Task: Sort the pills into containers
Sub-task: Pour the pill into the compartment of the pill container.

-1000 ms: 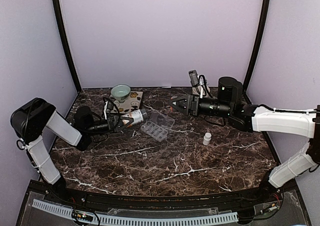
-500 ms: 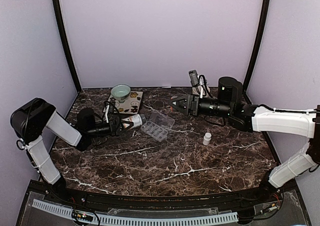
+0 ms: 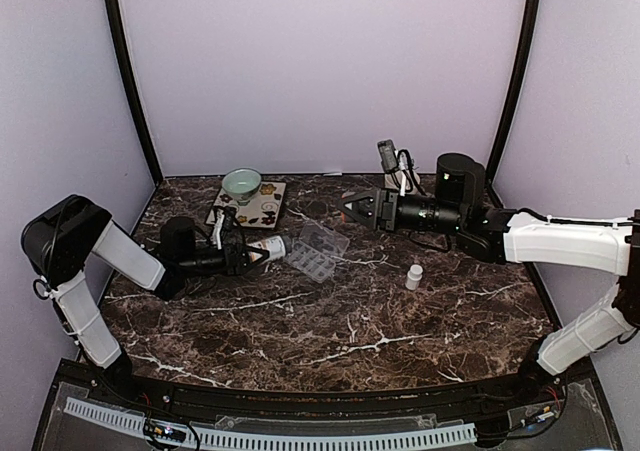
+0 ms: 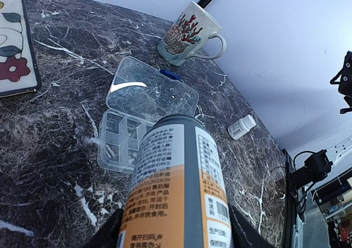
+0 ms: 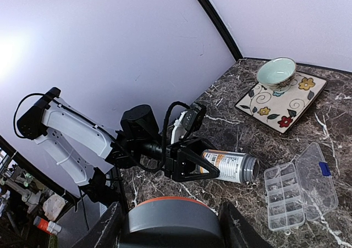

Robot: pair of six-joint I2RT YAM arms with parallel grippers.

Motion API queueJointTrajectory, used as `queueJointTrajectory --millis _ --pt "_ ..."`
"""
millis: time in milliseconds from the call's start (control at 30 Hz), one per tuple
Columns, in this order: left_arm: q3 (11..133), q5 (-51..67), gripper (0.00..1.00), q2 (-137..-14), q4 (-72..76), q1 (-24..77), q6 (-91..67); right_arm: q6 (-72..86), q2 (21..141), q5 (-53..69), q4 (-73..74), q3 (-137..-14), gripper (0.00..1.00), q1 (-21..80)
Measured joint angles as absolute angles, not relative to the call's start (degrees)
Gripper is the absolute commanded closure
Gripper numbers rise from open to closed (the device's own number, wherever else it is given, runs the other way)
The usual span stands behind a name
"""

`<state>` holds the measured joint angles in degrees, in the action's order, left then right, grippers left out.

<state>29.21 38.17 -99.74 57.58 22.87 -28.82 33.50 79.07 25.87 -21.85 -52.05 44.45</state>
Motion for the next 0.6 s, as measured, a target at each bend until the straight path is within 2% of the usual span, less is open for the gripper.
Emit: queueJointTrajectory --millis 600 --pt "33.71 35.57 1.00 -99.79 49.25 24.40 -24.36 33.50 79.07 25.87 -21.85 -52.05 0.53 44.45"
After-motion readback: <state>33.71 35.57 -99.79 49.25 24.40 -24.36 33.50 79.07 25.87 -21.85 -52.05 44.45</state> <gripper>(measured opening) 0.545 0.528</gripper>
